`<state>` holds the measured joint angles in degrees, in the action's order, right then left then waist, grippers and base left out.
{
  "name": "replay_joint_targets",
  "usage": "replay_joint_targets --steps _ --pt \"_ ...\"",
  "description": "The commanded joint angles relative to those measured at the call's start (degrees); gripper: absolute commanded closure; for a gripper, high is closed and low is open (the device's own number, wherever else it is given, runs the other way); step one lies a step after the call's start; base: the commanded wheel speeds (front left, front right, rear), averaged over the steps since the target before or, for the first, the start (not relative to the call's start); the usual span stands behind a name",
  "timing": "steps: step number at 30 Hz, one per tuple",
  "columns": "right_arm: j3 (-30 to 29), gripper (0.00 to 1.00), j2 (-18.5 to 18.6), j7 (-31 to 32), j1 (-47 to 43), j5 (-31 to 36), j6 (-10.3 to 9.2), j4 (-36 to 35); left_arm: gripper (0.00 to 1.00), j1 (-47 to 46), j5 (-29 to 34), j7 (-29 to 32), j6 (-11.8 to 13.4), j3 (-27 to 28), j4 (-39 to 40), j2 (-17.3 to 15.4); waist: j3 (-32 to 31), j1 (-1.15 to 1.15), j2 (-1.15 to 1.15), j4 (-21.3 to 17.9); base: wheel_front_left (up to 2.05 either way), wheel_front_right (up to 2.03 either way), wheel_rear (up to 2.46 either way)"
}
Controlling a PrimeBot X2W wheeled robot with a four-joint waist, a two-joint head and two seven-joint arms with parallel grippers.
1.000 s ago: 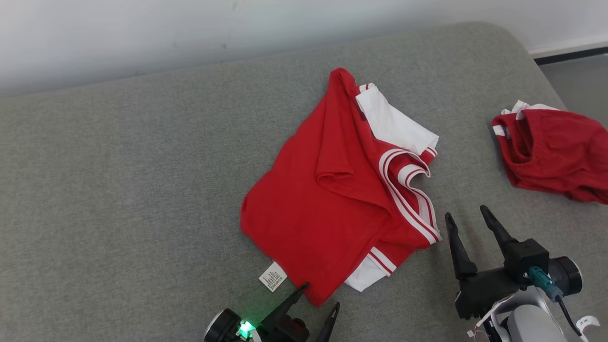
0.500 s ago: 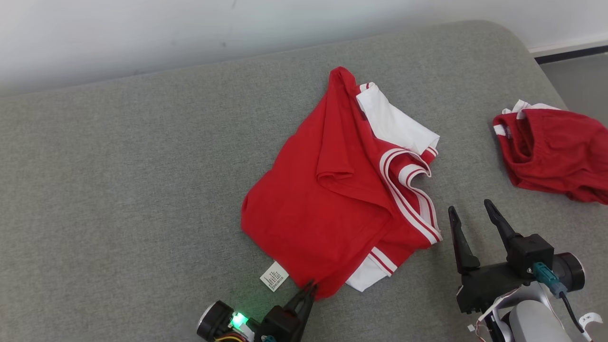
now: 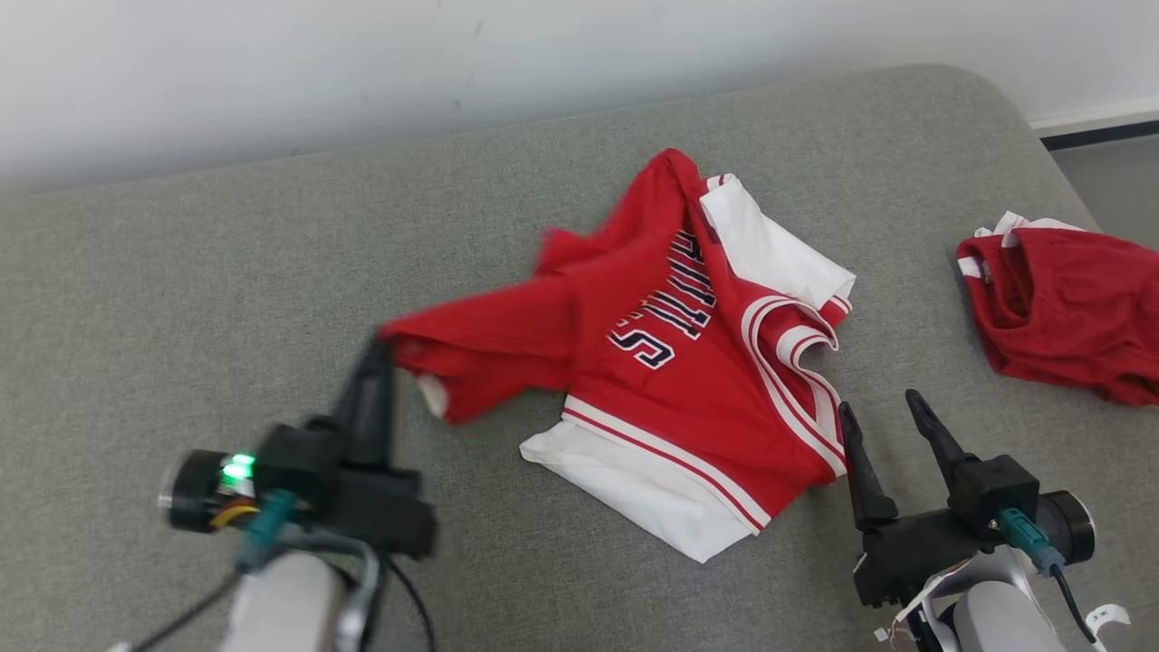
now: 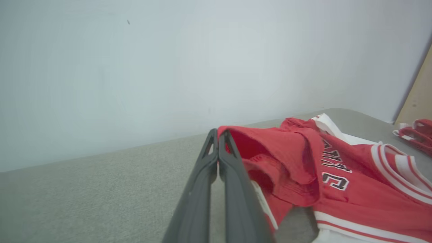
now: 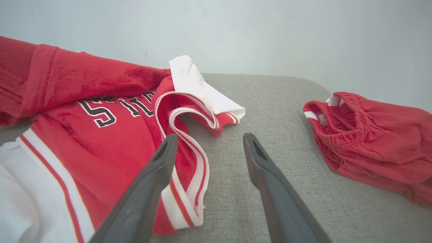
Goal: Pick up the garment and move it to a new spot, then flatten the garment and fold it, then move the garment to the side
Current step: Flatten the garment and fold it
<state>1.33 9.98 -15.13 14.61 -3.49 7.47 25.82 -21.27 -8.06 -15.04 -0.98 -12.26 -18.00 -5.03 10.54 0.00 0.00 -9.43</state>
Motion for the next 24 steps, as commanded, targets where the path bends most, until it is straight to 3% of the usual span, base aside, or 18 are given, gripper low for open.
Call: replay_joint_targets --steps 1,5,14,19,24 --pt "0.3 0.00 -0.3 0.0 -0.4 0.0 0.03 -0.1 1.00 -1.2 0.3 -0.2 -0.1 1.4 -0.4 -0.4 0.1 0.00 0.00 -0.1 0.00 0.00 0.00" --pt "1.6 0.00 -0.5 0.0 -0.1 -0.6 0.03 -0.5 1.00 -3.7 -0.9 -0.2 -0.3 8.2 -4.4 -2.2 0.7 0.00 0.00 -0.3 0.00 0.00 0.00" --pt "6.7 0.00 0.4 0.0 1.1 -2.4 0.03 -2.1 1.00 -7.0 -3.2 -0.2 2.2 19.7 -15.2 -3.5 2.7 0.00 0.00 -0.3 0.00 0.00 0.00" --pt "8.0 0.00 0.8 0.0 1.8 -2.8 0.03 -2.0 1.00 -6.4 -3.3 -0.2 4.1 24.1 -18.9 -3.5 3.1 0.00 0.00 0.8 0.00 0.00 0.00" --pt "8.4 0.00 0.8 0.0 1.3 -3.1 0.03 -0.9 1.00 -3.9 -3.4 -0.2 3.8 25.9 -20.6 -2.4 2.8 0.00 0.00 2.5 0.00 0.00 0.00"
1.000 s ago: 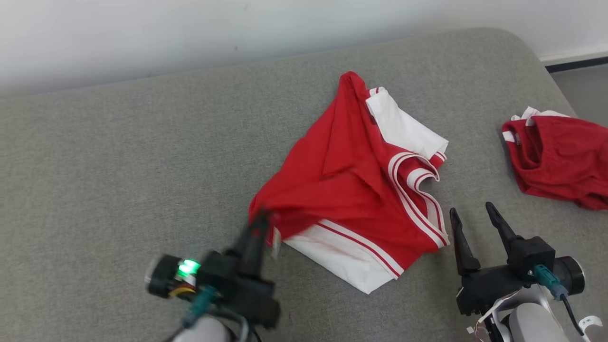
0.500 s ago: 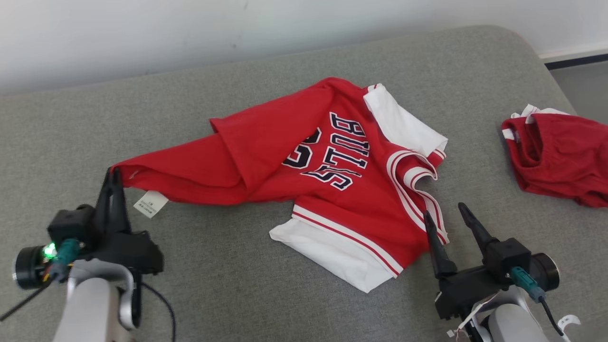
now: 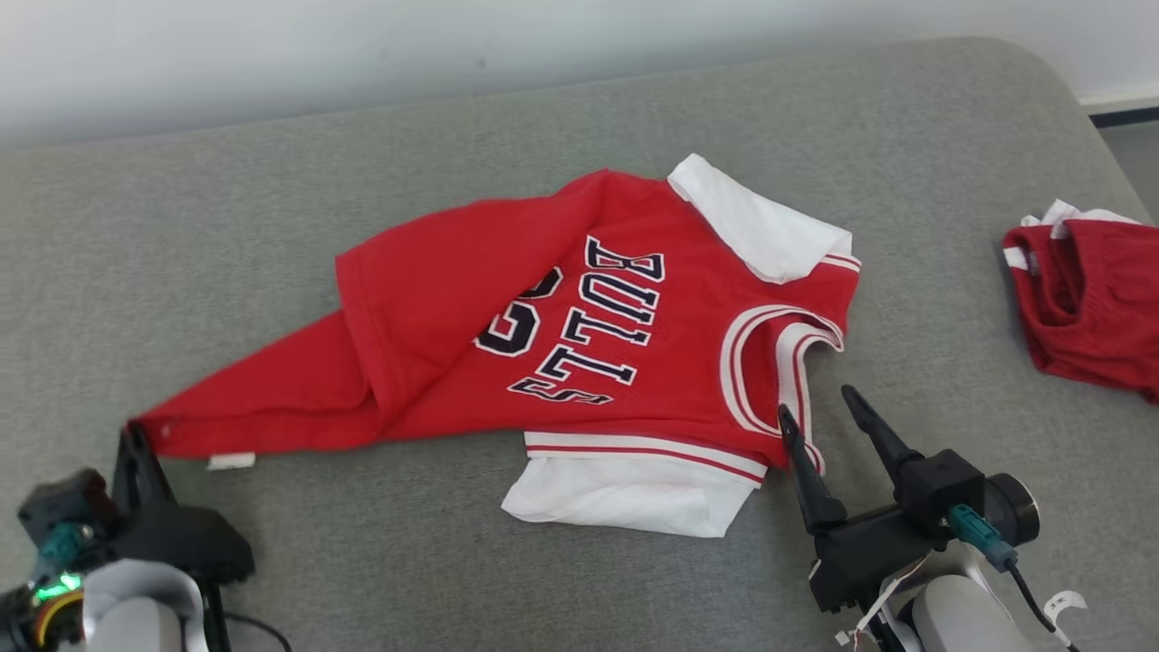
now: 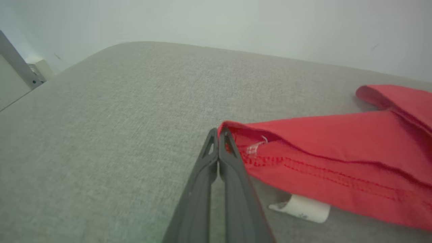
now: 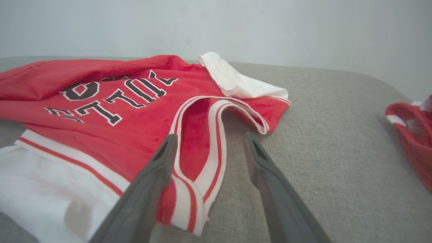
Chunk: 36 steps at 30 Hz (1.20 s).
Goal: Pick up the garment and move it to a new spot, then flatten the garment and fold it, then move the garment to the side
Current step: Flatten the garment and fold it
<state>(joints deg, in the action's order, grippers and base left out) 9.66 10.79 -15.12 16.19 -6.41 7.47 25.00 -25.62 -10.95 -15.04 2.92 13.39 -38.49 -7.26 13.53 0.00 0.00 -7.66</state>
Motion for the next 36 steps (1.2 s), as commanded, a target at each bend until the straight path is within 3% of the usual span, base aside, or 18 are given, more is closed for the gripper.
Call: replay_joint_targets --steps 1,2,3,4,5,15,27,28,29,30,36 --pt "0.4 0.00 0.0 0.0 -0.3 -0.5 0.03 0.4 1.00 1.0 0.1 -0.2 -0.4 0.3 -0.6 -0.1 -0.3 0.00 0.00 1.1 0.00 0.00 0.00" --pt "0.7 0.00 0.2 0.0 -0.4 -0.6 0.03 0.6 1.00 1.5 0.3 -0.2 -0.7 0.1 -1.3 0.4 -0.4 0.00 0.00 1.5 0.00 0.00 0.00" --pt "1.1 0.00 0.2 0.0 -0.5 -0.7 0.03 0.8 0.83 1.8 0.2 -0.2 -0.9 0.5 -1.7 0.6 -0.5 0.00 0.00 1.8 0.00 0.00 0.00" --pt "1.1 0.00 0.3 0.0 -0.7 -0.9 0.03 1.1 0.53 2.1 0.7 -0.2 -1.2 0.6 -1.6 0.7 -0.6 0.00 0.00 2.3 0.00 0.00 0.00" --pt "1.3 0.00 0.3 0.0 -0.9 -1.1 0.03 1.4 0.00 2.6 1.1 -0.2 -1.1 0.7 -1.6 0.9 -0.7 0.00 0.00 2.5 0.00 0.00 0.00" --pt "-3.3 0.00 -1.0 0.0 -0.4 -2.7 0.03 6.6 0.00 8.9 4.1 -0.2 -2.2 -1.5 5.6 4.1 -1.7 0.00 0.00 4.9 0.00 0.00 0.00" --pt "-4.6 0.00 -0.6 0.0 8.8 -5.2 0.03 19.1 0.00 12.0 -0.9 -0.2 -0.6 -12.6 12.7 4.4 -1.5 0.00 0.00 9.1 0.00 0.00 0.00" --pt "-4.0 0.24 -0.2 0.0 10.1 -4.6 0.03 20.2 0.00 12.1 -1.2 -0.2 -0.4 -13.1 13.0 4.4 -1.5 0.00 0.00 9.5 0.00 0.00 0.00" --pt "-3.9 0.55 0.1 0.0 11.3 -4.5 0.03 21.0 0.00 12.3 -1.3 -0.2 -0.3 -13.6 13.3 4.4 -1.4 0.00 0.00 9.8 0.00 0.00 0.00" --pt "-3.8 1.00 0.3 0.0 12.3 -4.6 0.03 21.4 0.00 12.5 -1.3 -0.2 -0.2 -14.0 13.6 4.4 -1.3 0.00 0.00 10.1 0.00 0.00 0.00" --pt "-2.0 1.00 5.0 0.0 19.0 -1.5 0.03 20.7 0.00 13.1 -2.6 -0.2 0.5 -16.5 15.9 4.4 0.0 0.00 0.00 12.6 0.00 0.00 0.00"
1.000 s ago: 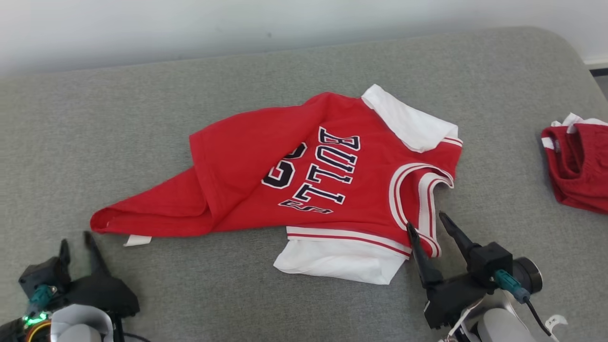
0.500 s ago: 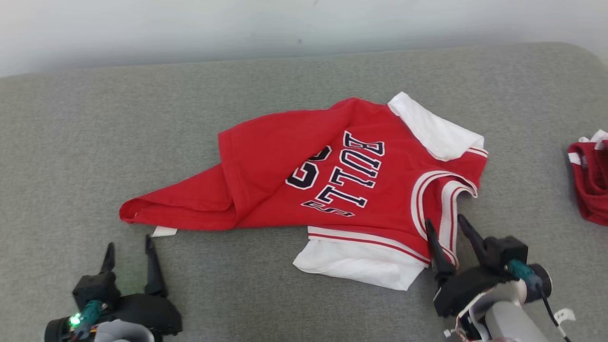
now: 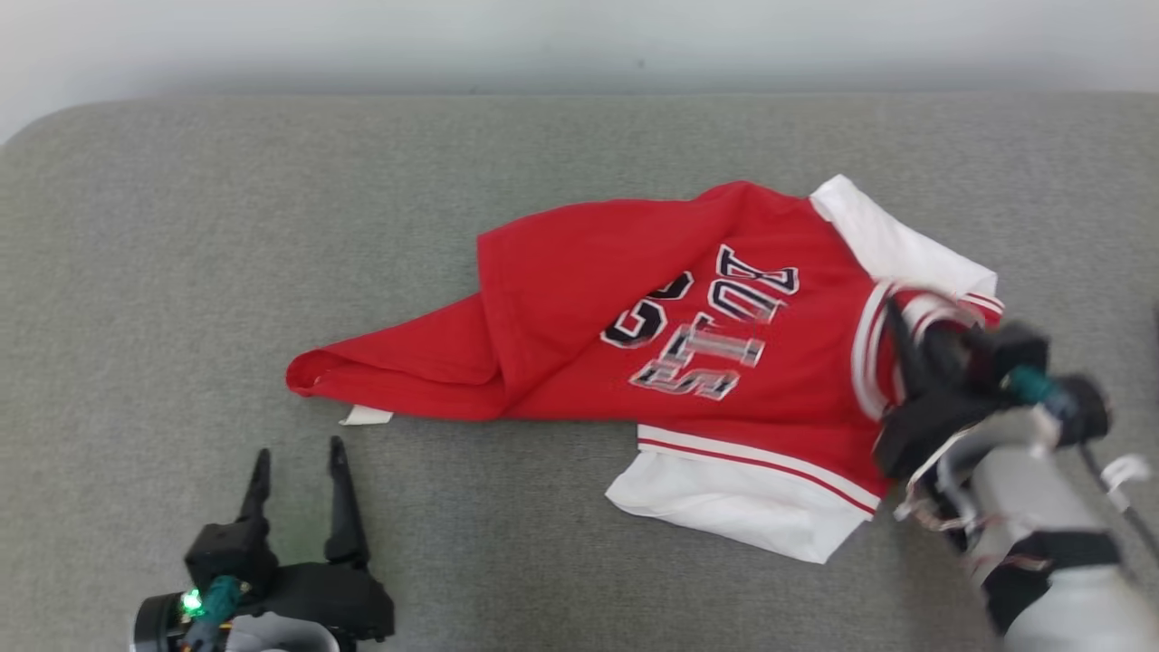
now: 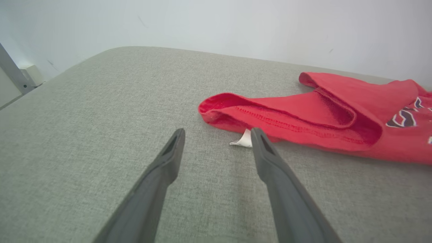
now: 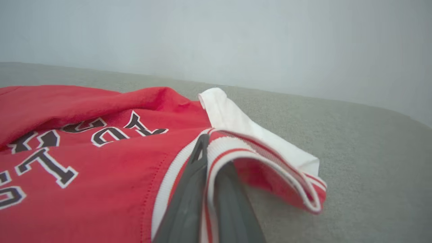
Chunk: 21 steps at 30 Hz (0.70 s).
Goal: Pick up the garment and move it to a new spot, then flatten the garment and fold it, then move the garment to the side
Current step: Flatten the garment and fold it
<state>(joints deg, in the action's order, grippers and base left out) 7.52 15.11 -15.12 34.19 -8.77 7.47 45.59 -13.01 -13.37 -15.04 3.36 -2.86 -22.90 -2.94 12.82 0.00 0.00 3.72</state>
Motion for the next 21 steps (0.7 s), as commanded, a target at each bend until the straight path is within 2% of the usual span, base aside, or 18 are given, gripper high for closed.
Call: replay_joint_targets --steps 1,7,8,14,15,16,17,21 --pt "0.6 1.00 1.9 0.0 2.5 1.7 0.03 0.4 0.00 0.6 -0.4 -0.2 0.1 -0.7 0.4 0.1 0.9 0.00 0.00 1.7 0.00 0.00 0.00" --pt "2.1 1.00 7.1 0.0 10.0 5.8 0.03 4.1 0.00 0.3 -1.6 -0.2 0.3 -3.6 0.4 0.1 1.8 0.00 0.00 5.7 0.00 0.00 0.00" --pt "2.3 1.00 9.4 0.0 12.9 8.1 0.03 6.0 0.00 0.4 -2.1 -0.2 0.2 -4.8 0.2 0.1 2.2 0.00 0.00 7.5 0.00 0.00 0.00" --pt "0.2 1.00 12.2 0.0 19.3 11.6 0.03 11.5 0.00 1.1 -1.9 -0.2 0.0 -7.3 0.0 0.1 3.1 0.00 0.00 11.1 0.00 0.00 0.00" --pt "-0.5 0.83 12.4 0.0 20.2 12.2 0.03 12.4 0.00 1.2 -2.0 -0.2 0.0 -7.7 0.0 0.1 3.2 0.00 0.00 11.6 0.00 0.00 0.00" --pt "-1.0 0.13 12.4 0.0 20.8 12.8 0.03 13.3 0.00 1.3 -2.1 -0.2 0.0 -7.9 -0.1 0.1 3.2 0.00 0.00 11.9 0.00 0.00 0.00" --pt "-1.9 0.00 12.0 0.3 21.2 13.0 0.03 14.9 0.00 1.5 -2.2 -0.2 0.2 -8.3 0.0 0.1 3.1 0.00 0.00 12.0 0.00 0.00 0.00" --pt "-4.2 0.00 9.4 0.2 22.0 14.0 0.03 19.1 0.00 2.3 -2.4 -0.2 0.5 -9.1 0.0 0.1 2.1 0.00 0.00 11.1 0.00 0.00 0.00"
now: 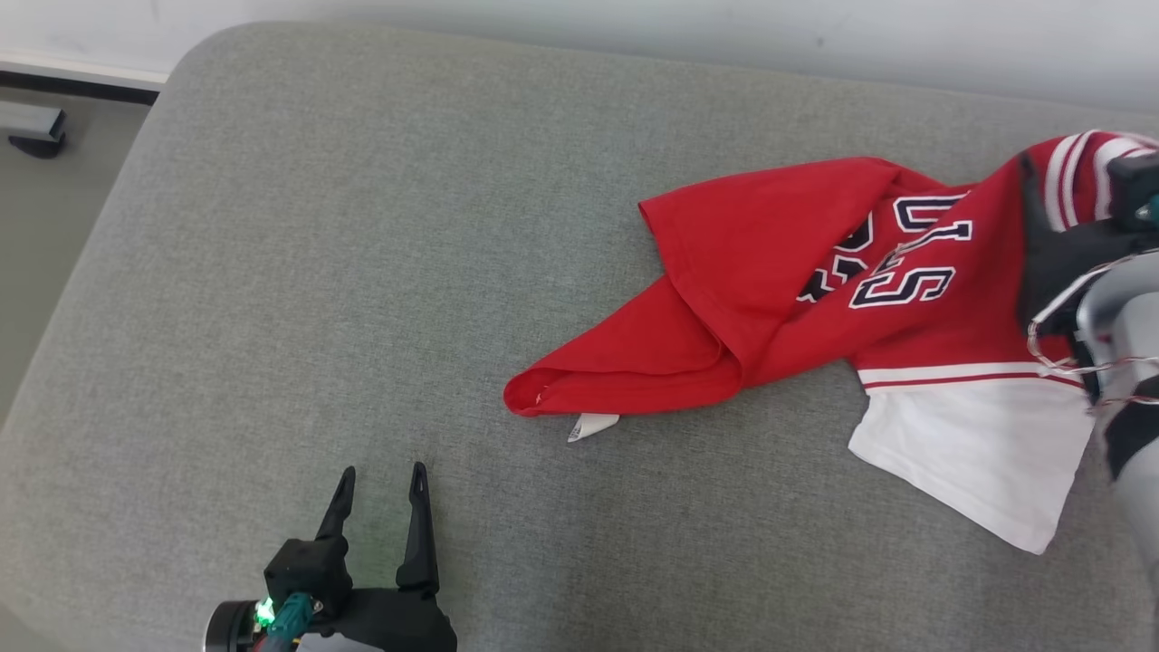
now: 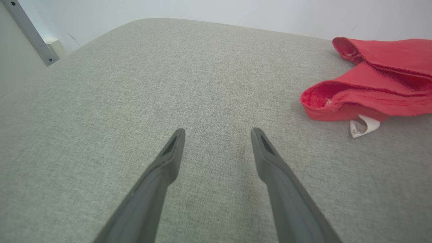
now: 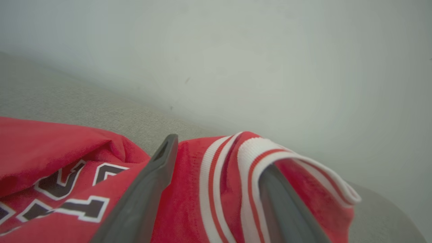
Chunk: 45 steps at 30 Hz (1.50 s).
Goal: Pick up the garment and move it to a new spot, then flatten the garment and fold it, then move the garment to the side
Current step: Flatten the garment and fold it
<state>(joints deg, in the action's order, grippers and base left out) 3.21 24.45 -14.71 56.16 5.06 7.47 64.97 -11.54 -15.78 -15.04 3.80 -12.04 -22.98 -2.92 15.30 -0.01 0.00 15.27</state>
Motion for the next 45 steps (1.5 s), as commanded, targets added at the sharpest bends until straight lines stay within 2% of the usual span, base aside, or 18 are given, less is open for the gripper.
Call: replay_joint_targets --steps 1,5,10,13,20,24,34,38,45 --pt "-0.4 0.00 -0.5 -0.3 -0.6 0.4 0.03 0.5 0.00 1.0 -0.2 -0.2 0.1 0.1 0.1 0.0 -0.8 0.01 0.00 -1.1 0.00 0.00 0.00" --pt "-3.2 0.00 -3.3 -0.5 -4.8 0.4 0.03 0.2 0.00 1.1 0.0 -0.2 0.0 0.0 0.2 0.0 -2.5 0.01 0.00 -4.0 0.00 0.00 0.00" --pt "-7.9 0.00 -5.7 -0.5 -13.6 -1.0 0.03 -7.4 0.00 1.7 0.8 -0.2 -0.4 0.4 -0.1 0.0 -4.7 0.01 0.00 -8.4 0.00 0.00 0.00" --pt "-10.5 0.00 -8.5 -0.5 -19.5 -2.0 0.03 -12.5 0.00 2.1 1.2 -0.2 -0.7 0.9 -0.1 0.0 -6.1 0.01 0.00 -10.7 0.00 0.00 0.00" --pt "-9.6 0.00 -14.0 -0.5 -33.1 -4.7 0.03 -26.6 0.00 1.1 2.2 -0.2 -2.3 -0.1 -0.5 0.0 -7.7 0.01 0.00 -14.6 0.00 0.00 0.00" --pt "-8.1 0.00 -16.3 -0.4 -38.2 -6.4 0.03 -32.4 0.00 -1.2 2.7 -0.2 -4.0 -2.8 -1.0 0.0 -7.1 0.01 0.00 -16.6 0.00 0.00 0.00" --pt "-5.5 0.00 -17.0 -0.4 -39.2 -7.6 0.03 -35.3 0.00 -10.1 4.9 -0.2 -6.3 -9.5 -7.4 0.0 -4.0 0.01 0.00 -21.4 0.00 0.00 0.00" --pt "-5.2 0.00 -16.9 -0.4 -38.5 -7.8 0.03 -34.9 0.00 -13.5 6.0 -0.2 -5.7 -11.0 -11.3 -0.1 -3.0 0.01 0.00 -23.3 0.00 0.00 0.00" --pt "-5.2 0.00 -16.8 -0.4 -38.2 -7.9 0.03 -34.4 0.00 -16.3 5.2 -0.2 -3.7 -9.3 -14.8 0.0 -1.7 0.01 0.00 -25.5 0.00 0.00 0.00"
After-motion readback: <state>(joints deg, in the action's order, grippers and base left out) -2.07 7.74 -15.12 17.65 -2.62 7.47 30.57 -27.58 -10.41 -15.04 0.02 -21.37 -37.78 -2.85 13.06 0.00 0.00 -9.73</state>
